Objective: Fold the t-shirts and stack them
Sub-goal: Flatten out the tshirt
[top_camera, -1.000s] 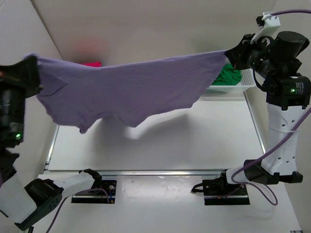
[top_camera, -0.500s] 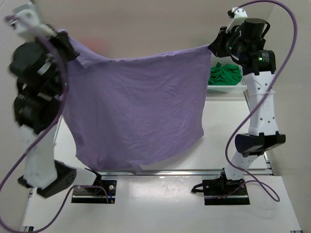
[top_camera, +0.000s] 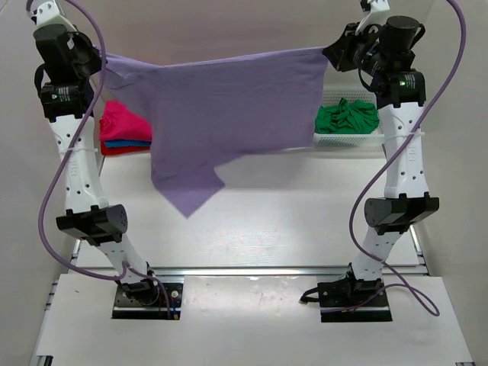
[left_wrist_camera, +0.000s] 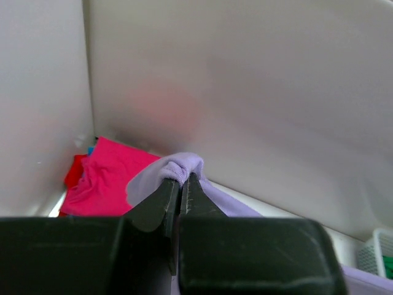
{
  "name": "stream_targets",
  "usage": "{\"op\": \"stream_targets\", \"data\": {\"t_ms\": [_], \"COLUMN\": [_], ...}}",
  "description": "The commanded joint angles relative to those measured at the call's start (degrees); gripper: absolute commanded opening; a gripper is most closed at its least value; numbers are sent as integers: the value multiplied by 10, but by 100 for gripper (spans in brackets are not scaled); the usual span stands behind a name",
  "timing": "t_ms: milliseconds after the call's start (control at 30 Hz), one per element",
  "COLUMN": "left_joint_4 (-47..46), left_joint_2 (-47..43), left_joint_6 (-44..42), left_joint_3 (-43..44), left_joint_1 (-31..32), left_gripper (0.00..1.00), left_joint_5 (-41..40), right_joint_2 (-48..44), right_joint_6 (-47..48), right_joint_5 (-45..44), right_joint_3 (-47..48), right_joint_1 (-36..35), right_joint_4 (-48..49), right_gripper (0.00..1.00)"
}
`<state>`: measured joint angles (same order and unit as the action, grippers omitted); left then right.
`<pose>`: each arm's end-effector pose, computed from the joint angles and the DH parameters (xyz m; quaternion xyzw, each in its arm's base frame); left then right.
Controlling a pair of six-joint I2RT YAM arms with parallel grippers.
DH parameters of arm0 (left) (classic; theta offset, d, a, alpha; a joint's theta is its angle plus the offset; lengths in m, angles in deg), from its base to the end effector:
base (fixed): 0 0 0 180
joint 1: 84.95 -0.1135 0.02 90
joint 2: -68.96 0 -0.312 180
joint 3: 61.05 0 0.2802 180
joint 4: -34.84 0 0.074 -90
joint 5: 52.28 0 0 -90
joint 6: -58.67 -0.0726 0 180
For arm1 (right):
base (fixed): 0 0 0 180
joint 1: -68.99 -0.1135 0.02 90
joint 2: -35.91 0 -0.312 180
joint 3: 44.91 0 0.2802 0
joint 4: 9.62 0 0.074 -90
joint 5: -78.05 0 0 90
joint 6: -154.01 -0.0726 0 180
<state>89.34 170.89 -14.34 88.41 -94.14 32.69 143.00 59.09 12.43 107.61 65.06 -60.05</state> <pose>0.4125 0.0732 0.6077 -0.1978 0.7220 -0.0123 0.6629 0.4448 0.0606 0.5991 -0.1364 0.7219 0.2062 0.6464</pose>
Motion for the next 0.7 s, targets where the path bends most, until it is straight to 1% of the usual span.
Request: {"op": "stream_targets", "data": {"t_ms": [0, 33, 100, 133, 167, 200, 233, 300, 333, 367, 433, 533, 600, 667], "left_joint_4": [-49, -48, -35, -22, -18, -7, -5, -1, 4, 7, 21, 24, 21, 27], "left_joint_2": [-32, -34, -59, -66, -85, -111, -127, -190, -202, -228, -269, -306, -325, -322], "left_joint_6": [25, 24, 4, -18, -27, -41, -50, -61, -77, -83, -108, -115, -125, -142], "left_joint_3": [-9, -11, -17, -15, -17, -25, -32, -66, -71, -82, -88, -87, -67, -28], "left_joint_1": [-28, -35, -23, -12, -2, 10, 21, 29, 52, 70, 143, 176, 202, 252], "left_gripper": [0, 0, 0, 0, 0, 0, 0, 0, 0, 0, 0, 0, 0, 0], "left_joint_5": [64, 71, 51, 23, -6, -18, -36, -70, -83, -121, -166, -206, -243, -273], "right_joint_2": [-36, -42, -57, -70, -84, -100, -108, -143, -153, -173, -200, -232, -253, -259], "right_joint_6": [23, 28, 45, 44, 61, 74, 77, 77, 76, 76, 84, 83, 76, 74], "right_joint_5": [0, -6, -26, -37, -55, -65, -81, -93, -94, -103, -116, -109, -89, -74], "right_joint_3": [-19, -23, -23, -24, -20, -26, -27, -49, -57, -72, -89, -94, -102, -100], "right_joint_1": [3, 4, -7, -19, -31, -39, -50, -65, -65, -74, -86, -76, -55, -38], "right_joint_4": [18, 17, 3, 0, -5, -13, -16, -25, -25, -32, -41, -48, -47, -42], "right_gripper": [0, 0, 0, 0, 0, 0, 0, 0, 0, 0, 0, 1, 0, 0]}}
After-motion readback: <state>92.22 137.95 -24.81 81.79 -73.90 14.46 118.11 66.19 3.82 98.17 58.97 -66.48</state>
